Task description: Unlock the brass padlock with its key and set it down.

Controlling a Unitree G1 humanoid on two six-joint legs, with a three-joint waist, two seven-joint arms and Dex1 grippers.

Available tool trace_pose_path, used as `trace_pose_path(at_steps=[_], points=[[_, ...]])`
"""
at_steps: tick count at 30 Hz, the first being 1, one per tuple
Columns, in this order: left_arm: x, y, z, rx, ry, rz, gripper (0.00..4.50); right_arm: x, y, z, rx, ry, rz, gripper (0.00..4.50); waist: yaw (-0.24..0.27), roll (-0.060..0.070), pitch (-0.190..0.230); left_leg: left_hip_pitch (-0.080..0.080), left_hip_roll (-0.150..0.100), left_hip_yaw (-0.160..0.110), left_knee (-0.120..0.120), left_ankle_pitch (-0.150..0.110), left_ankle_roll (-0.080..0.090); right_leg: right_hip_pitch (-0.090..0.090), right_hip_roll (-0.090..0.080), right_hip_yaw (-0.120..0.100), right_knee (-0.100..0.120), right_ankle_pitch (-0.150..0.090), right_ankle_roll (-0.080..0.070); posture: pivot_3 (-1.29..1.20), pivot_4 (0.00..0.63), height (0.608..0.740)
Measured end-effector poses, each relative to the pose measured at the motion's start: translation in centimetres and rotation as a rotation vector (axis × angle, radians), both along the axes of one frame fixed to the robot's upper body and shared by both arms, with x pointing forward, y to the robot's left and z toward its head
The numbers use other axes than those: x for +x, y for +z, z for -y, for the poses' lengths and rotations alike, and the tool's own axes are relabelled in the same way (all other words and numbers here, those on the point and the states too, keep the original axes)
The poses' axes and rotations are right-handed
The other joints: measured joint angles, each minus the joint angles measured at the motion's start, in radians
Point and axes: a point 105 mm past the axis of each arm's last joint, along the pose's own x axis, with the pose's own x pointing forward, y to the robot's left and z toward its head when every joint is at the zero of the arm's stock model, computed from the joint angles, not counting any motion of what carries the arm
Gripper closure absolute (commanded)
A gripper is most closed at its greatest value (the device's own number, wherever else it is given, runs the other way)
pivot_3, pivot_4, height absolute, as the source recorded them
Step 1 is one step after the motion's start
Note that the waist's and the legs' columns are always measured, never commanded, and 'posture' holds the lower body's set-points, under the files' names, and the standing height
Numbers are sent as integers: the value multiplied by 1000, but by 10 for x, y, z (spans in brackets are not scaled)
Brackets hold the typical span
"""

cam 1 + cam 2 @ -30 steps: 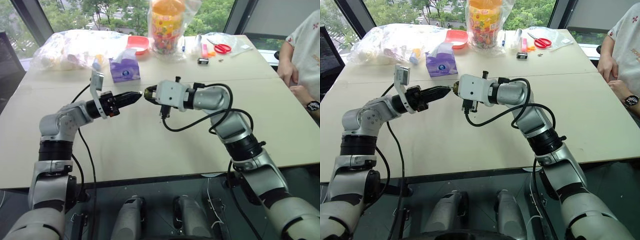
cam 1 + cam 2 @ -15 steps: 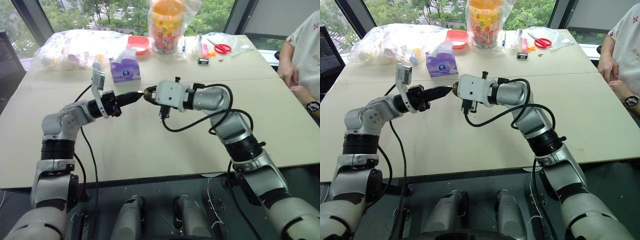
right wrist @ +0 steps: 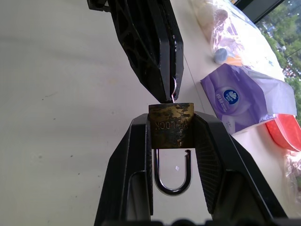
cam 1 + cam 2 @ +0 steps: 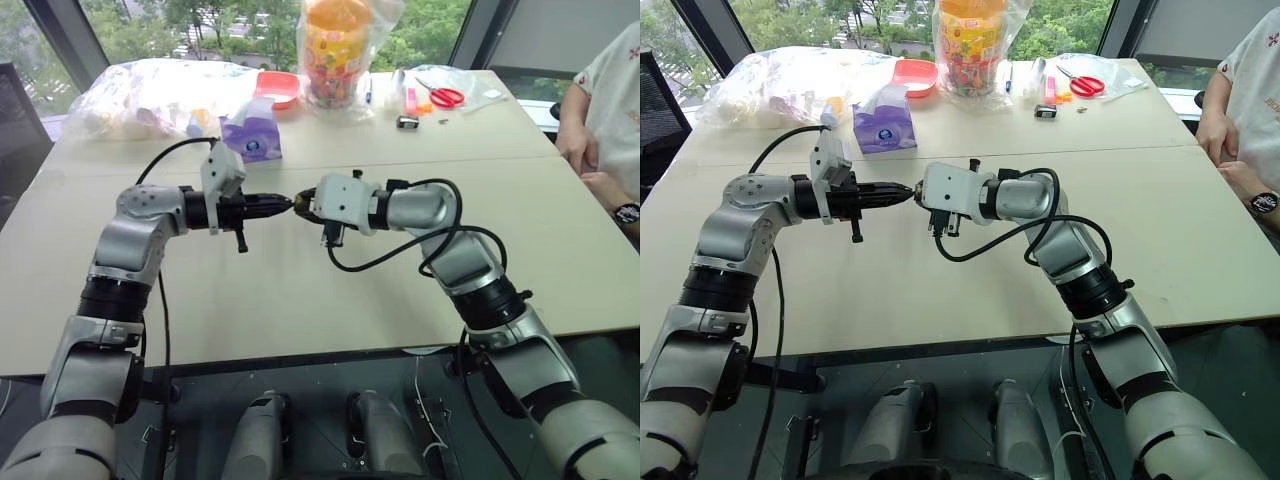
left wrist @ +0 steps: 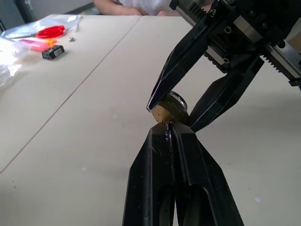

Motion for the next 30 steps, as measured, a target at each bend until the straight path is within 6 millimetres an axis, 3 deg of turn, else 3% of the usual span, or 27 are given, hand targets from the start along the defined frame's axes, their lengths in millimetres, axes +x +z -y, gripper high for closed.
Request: trace_pose_path(at_steps=[2,5,9,17,25,28,30], points=[[1,1,0,-45,6,-87,4492,0,0,0,1,-1,0,3799,0,0,0,0,0,0,0,0,0,0,0,0,0,1,1,0,150,740],[1,3,-5,-158,11,-280,3691,-1,3,-2,11,6,11,3799,-1,0,0,0,0,0,0,0,0,0,1,0,0,1,2,0,150,740],[1,4,-13,-206,34,-386,2040,-3,5,-3,15,14,23,3799,-2,0,0,0,0,0,1,0,0,0,1,0,0,1,2,0,150,740],[0,4,-12,-240,44,-436,2040,-3,6,-4,21,14,37,3799,0,0,0,0,0,0,1,0,0,0,1,0,0,1,2,0,150,740],[4,7,2,-266,17,-430,2040,-3,7,-4,20,19,46,3799,3,0,0,0,0,-1,1,0,0,1,1,0,0,1,2,0,150,740],[8,11,7,-272,8,-415,2846,-3,8,-5,17,20,52,3799,0,0,0,0,0,0,2,0,0,1,1,0,0,1,2,0,150,740],[8,8,8,-268,5,-423,3715,-3,8,-4,14,16,54,3799,0,0,0,0,0,0,2,0,0,1,1,0,0,1,2,0,150,740]])
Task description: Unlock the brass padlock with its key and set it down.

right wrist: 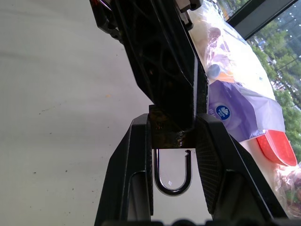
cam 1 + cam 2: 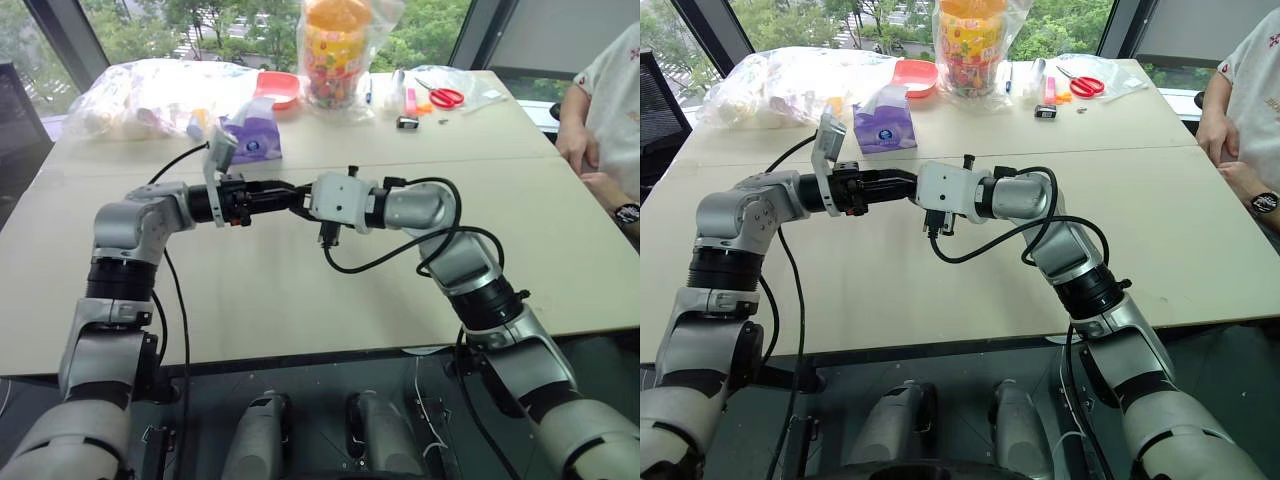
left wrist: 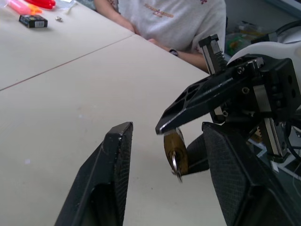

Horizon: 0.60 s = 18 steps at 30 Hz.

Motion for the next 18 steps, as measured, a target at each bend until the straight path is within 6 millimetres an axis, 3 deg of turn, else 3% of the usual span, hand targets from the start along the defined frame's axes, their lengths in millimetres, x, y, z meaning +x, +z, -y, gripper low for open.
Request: trace_pose_path(at_steps=[2,13,14,15,18], points=[[0,-2,1,-5,-5,-11,4353,1,-1,0,-12,-9,9,3799,-1,0,0,0,0,0,0,0,0,0,0,0,0,0,0,0,150,740],[0,-3,-1,17,-5,-13,4354,0,-4,-2,-24,-9,12,3799,1,0,0,0,0,0,0,0,0,0,0,0,0,0,0,0,150,740],[0,-3,-1,15,-5,-14,4354,0,-4,-2,-24,-9,12,2761,1,0,0,0,0,0,0,0,0,0,0,0,0,0,0,0,150,740],[0,-4,-2,21,2,-15,4354,-1,-2,-3,-17,-1,13,2453,0,0,0,0,0,0,0,0,0,0,0,0,0,0,0,0,150,740],[-1,-6,-1,15,-6,-27,4354,-1,2,-2,3,-6,13,960,0,0,0,0,0,0,0,0,0,0,0,0,0,0,0,0,150,740]])
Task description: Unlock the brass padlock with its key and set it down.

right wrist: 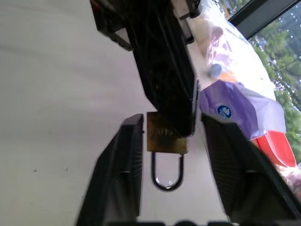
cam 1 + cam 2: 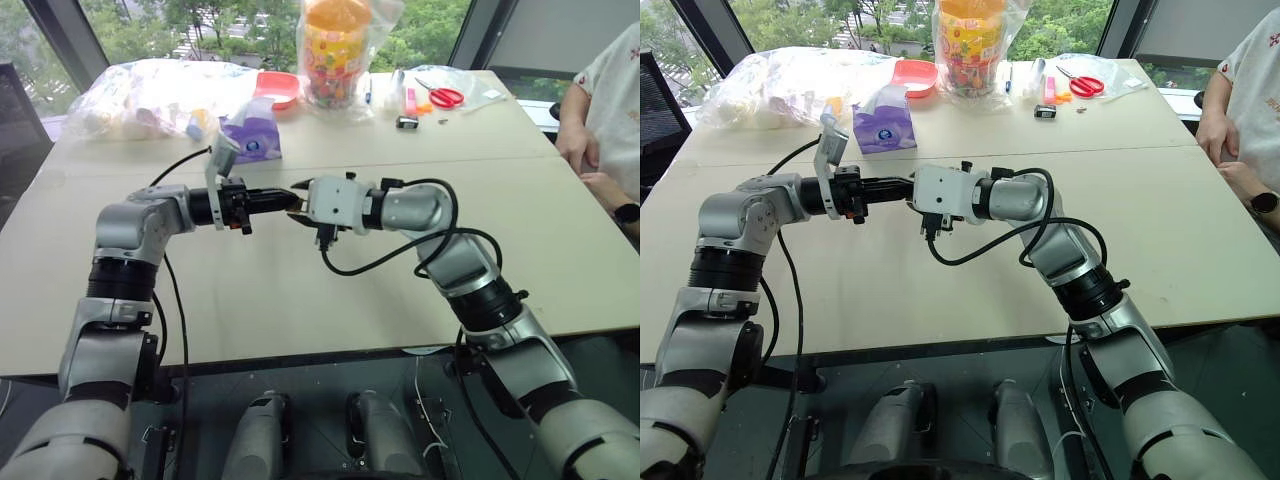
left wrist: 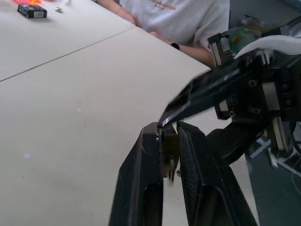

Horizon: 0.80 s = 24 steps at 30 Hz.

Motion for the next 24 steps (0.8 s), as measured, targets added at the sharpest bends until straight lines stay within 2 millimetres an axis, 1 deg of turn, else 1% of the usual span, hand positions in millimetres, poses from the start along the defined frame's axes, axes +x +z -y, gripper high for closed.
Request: trace_pose_path(at_steps=[1,2,5,8,10,12,15,17,20,24], points=[[-1,-1,0,-3,-2,-10,4354,0,0,0,0,-3,0,421,0,0,0,0,0,0,0,0,0,0,0,0,0,0,0,0,150,740],[-1,-2,0,-8,-4,-19,4354,1,0,1,1,-7,3,19,0,0,0,0,0,0,0,0,0,0,0,0,0,0,0,0,150,740],[-2,0,0,-17,-1,-15,4354,3,1,4,-3,-29,11,19,0,0,0,0,0,0,0,0,0,0,0,0,0,0,0,0,150,740],[-2,3,-2,-36,5,-21,4354,-1,5,15,10,-55,12,19,3,0,0,0,0,0,0,0,0,0,0,0,0,0,0,0,150,740],[-2,4,-6,-38,18,-18,4354,-6,6,24,68,-72,-46,19,2,0,0,0,0,0,0,0,0,0,0,0,0,0,0,0,150,740],[-2,7,-10,-43,29,-14,4354,-11,9,31,179,-96,-147,19,2,0,0,0,0,-1,0,0,0,0,0,0,0,0,0,0,150,740],[-3,10,-11,-51,23,-17,4354,-10,27,45,339,-162,-210,19,1,0,0,0,1,-1,0,0,0,0,0,0,0,0,0,0,150,740],[-4,11,-12,-54,23,-15,4354,-7,31,51,394,-203,-227,19,1,0,0,0,1,-1,0,0,0,0,0,0,0,0,0,0,150,740],[-6,12,-13,-59,20,-20,4354,-5,31,53,427,-230,-248,19,1,0,0,0,1,-1,0,0,0,0,0,0,0,0,0,0,150,740],[-13,17,-8,-67,-18,-7,4354,-3,26,46,427,-234,-258,19,0,0,0,0,0,0,0,0,0,0,-1,0,0,0,0,0,150,740]])
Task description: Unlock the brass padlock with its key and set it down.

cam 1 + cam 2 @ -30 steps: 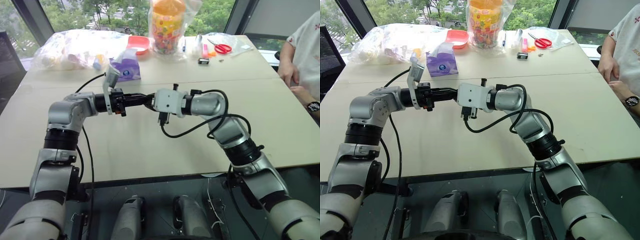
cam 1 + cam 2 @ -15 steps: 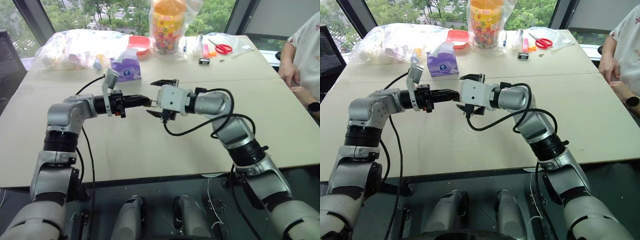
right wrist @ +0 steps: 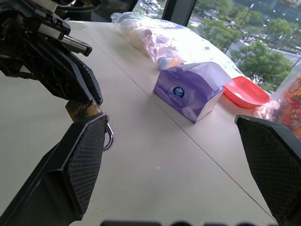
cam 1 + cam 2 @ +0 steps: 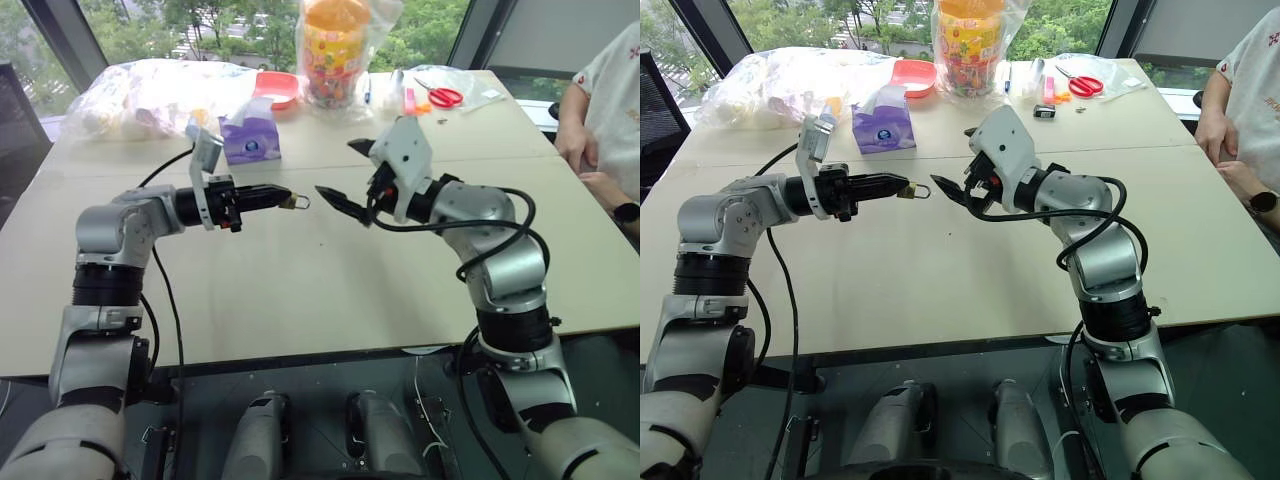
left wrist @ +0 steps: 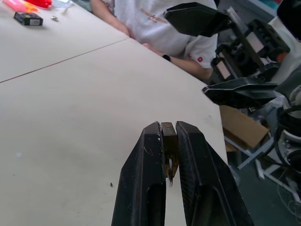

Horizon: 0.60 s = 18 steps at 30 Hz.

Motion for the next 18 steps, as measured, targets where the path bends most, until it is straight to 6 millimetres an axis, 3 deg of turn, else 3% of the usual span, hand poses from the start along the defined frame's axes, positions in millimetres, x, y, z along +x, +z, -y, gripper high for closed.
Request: trace_pose_path(at_steps=[18], points=[[-18,8,7,-4,-65,29,4354,4,-21,-9,-49,53,-66,19,0,0,0,0,0,0,0,0,0,0,0,0,0,0,0,0,150,740]])
